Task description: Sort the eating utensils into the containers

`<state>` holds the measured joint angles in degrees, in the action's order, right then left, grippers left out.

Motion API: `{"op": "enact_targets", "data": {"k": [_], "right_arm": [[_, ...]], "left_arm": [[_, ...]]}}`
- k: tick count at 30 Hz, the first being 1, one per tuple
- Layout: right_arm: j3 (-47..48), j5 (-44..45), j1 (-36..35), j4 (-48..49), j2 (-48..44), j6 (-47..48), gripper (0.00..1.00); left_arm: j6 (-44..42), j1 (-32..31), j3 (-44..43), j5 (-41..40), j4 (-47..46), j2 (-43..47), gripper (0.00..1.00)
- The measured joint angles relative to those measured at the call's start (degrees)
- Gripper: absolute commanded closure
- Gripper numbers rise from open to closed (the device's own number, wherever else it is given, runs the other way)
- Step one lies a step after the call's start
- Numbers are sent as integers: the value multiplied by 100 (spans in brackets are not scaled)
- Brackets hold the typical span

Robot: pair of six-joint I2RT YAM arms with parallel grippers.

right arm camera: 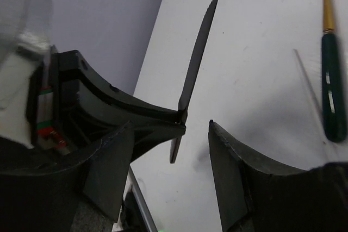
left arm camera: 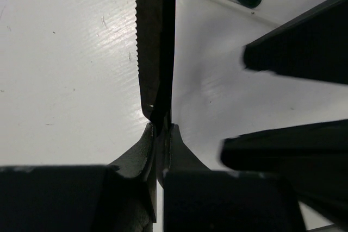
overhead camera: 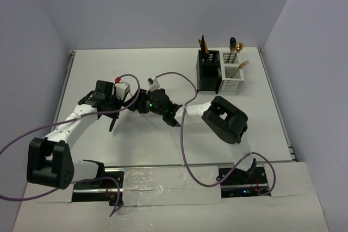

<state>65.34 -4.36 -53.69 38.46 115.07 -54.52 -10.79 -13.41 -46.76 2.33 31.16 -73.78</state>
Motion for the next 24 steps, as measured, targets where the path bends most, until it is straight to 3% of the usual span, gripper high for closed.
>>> {"op": "enact_targets", "data": {"k": [16,19,22,24], "right_arm": [[920,83,-142,258,1139,-942,43],[1156,87,-140,302,1342,-1064,50],[1364,68,-142,323,1537,-1193,64],[1493,37,-153,354,1670,-1261,80]], "left_arm": [[-2,22,-131,164,33,-7,100],[-4,28,-133,164,39,-9,100],[-7,28,-144,164,37,-31,100],[-7,26,-175,166,37,-63,100]]}}
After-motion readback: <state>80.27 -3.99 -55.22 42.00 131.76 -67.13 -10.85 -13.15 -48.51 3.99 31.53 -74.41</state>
